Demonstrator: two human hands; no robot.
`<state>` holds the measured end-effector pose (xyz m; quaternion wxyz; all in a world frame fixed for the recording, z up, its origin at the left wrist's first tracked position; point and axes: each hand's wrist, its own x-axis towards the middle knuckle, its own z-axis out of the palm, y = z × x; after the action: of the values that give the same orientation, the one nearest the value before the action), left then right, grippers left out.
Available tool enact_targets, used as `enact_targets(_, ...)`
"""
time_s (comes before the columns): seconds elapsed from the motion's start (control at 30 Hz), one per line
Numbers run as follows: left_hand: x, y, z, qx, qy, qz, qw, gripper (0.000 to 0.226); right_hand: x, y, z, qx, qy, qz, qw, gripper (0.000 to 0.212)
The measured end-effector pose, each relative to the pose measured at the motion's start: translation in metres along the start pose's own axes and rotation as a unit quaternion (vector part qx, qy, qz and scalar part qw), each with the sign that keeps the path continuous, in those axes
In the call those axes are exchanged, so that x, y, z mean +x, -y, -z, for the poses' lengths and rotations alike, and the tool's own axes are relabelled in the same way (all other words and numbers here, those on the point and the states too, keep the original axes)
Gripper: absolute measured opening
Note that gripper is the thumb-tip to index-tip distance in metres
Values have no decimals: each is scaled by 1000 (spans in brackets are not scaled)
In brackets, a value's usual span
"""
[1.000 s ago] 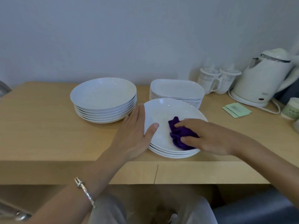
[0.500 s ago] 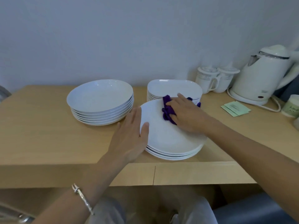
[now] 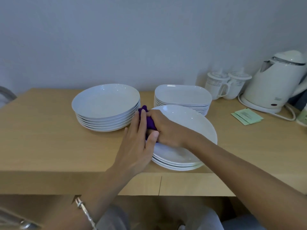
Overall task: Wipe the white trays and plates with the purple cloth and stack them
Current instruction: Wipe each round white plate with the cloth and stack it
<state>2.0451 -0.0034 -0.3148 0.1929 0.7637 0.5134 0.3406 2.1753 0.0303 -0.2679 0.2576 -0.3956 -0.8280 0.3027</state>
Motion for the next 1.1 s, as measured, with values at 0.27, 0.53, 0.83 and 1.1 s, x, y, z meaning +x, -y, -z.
enact_targets(0.27, -3, 16, 7, -2, -2, 5, 1000, 66, 17, -25, -18, -38, -32, 33, 998, 22)
enact_targets(0.53, -3, 27, 24, 42, 8, -27, 999, 63, 23, -34, -16, -147, -34, 30, 988, 18)
enact_targets(0.83, -2, 31, 21, 59, 42, -39, 997, 58, -71, 1, 31, -169, 110, -173, 964, 33)
enact_targets(1.1, -5, 31, 21, 14, 37, -45, 998, 86, 11, -10, -26, -112, -8, -17, 994, 17)
